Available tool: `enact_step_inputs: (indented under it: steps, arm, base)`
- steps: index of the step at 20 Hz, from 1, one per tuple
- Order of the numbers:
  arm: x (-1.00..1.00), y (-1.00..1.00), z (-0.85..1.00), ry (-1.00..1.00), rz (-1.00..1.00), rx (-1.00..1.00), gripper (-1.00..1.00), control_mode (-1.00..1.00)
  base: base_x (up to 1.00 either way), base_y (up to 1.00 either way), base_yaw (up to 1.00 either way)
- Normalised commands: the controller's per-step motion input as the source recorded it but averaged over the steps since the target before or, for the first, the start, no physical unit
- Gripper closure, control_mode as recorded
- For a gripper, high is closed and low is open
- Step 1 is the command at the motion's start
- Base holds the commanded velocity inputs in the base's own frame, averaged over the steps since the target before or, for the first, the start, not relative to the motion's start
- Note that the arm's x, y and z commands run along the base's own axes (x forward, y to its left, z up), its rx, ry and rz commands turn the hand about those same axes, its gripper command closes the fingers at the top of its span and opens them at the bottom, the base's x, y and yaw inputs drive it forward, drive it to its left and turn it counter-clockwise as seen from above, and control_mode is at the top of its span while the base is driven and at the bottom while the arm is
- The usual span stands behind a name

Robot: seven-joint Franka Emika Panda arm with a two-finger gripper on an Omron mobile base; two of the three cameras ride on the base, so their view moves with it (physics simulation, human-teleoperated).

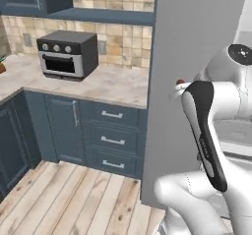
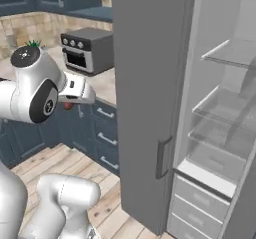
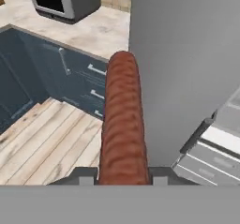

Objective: Retrieve the sausage and cheese from the fridge and place them on the cutting board on the counter.

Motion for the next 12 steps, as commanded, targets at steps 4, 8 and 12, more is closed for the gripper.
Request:
enact_step_inputs:
  steps: [4,8,12]
  arm:
    - [0.0,0.0,0.0,0.0,0.0,0.0,1.0,1.0]
    - [0.0,0.0,0.0,0.0,0.0,0.0,1.0,1.0]
    - [0.0,0.0,0.0,0.0,0.0,0.0,1.0,1.0]
  base:
    - [-0.55,1.0,0.8]
    - [-0.52,0.93,0.81]
    - [0.64,0.9,0.46]
